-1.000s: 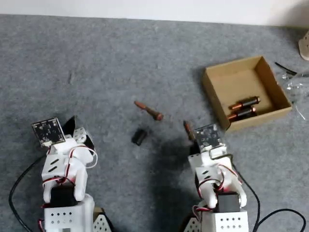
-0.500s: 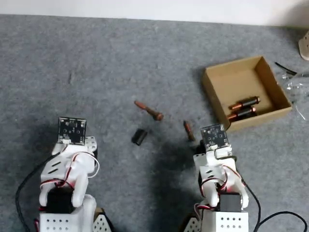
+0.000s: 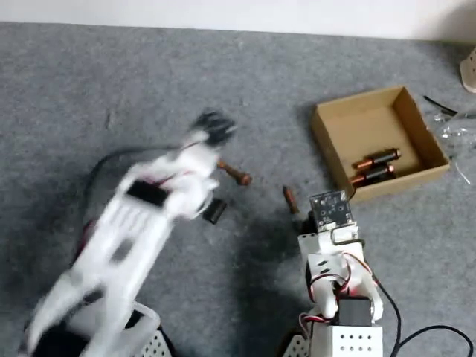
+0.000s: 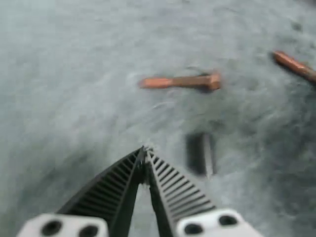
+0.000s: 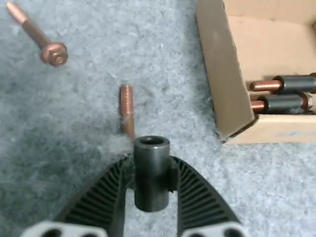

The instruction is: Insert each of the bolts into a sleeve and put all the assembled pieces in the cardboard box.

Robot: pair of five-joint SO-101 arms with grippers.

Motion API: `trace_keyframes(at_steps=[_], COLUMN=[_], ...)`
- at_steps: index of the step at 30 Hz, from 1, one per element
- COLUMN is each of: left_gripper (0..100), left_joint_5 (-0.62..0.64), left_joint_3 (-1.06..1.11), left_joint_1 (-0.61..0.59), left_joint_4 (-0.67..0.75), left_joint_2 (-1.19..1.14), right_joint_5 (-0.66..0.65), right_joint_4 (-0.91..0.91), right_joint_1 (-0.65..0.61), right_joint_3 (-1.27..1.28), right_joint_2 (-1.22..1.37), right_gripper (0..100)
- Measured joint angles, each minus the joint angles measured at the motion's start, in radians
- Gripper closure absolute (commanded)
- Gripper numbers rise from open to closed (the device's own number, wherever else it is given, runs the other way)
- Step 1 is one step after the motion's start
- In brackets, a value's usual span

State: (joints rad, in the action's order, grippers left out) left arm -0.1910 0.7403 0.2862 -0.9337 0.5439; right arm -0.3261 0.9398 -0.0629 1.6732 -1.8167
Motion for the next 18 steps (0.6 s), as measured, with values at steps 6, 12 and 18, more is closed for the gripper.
trace_keyframes(at_steps=[6, 12, 18], left_gripper=[99, 99, 97], left_joint_5=[-0.043, -0.408, -0.563], left_joint_3=[-0.338, -0.477, -0.499], left_joint_1=[0.078, 0.101, 0.098], left_joint_4=[0.0, 0.0, 0.0], left_joint_2=[-0.535, -0.73, -0.733], right_joint_5=[0.0, 0.0, 0.0], right_joint_4=[-0.003, -0.003, -0.003], right_joint_1=[0.0, 0.0, 0.0], right_joint_3=[0.0, 0.0, 0.0], right_joint_2=[0.0, 0.0, 0.0], right_gripper=[99.4, 99.4, 99.4])
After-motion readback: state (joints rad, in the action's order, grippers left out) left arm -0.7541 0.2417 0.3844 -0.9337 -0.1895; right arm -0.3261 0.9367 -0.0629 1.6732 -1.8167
